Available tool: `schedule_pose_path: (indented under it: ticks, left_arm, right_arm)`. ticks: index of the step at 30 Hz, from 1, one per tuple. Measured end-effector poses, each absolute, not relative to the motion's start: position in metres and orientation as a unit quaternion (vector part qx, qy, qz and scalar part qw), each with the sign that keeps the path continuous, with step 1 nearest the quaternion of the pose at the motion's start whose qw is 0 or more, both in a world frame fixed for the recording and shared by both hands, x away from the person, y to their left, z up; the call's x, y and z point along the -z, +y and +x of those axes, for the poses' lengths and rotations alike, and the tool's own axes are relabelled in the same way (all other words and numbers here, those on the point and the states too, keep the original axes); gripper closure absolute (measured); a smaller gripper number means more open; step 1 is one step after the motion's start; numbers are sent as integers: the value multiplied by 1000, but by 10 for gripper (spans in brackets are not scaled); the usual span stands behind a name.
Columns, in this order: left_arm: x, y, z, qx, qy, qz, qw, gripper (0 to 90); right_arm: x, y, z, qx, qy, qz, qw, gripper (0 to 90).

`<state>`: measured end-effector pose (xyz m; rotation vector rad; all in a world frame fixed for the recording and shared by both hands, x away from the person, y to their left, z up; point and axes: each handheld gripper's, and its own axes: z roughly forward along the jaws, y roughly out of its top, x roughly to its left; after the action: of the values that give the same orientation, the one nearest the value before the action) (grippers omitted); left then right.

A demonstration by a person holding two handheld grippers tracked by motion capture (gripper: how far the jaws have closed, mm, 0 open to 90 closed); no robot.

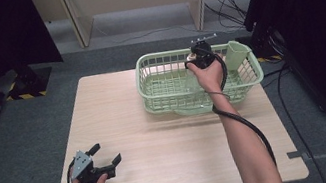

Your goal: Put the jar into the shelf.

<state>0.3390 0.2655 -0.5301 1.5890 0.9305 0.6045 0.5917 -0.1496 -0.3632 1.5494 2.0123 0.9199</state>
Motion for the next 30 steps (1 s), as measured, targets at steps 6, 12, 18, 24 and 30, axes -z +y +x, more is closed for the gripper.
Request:
schedule_pose_path:
  ticks: [6,12,18,24,30]
  left_arm:
    - [530,265,339,-258,395,676,566,41]
    - [530,265,339,-258,395,676,566,41]
    - [530,265,339,-258,395,676,566,41]
    - [530,265,339,-258,395,676,565,41]
    - [530,265,339,-259,395,677,565,41]
  right_arm:
    - [364,-148,589,-330,731,554,223,450]
    - [366,-147,586,-329,734,549,227,432]
    - [368,-147,585,-331,731,550,230,389]
    - [369,-150,583,-339,725,555,225,240]
    - [369,-151,579,-355,721,557,208,98]
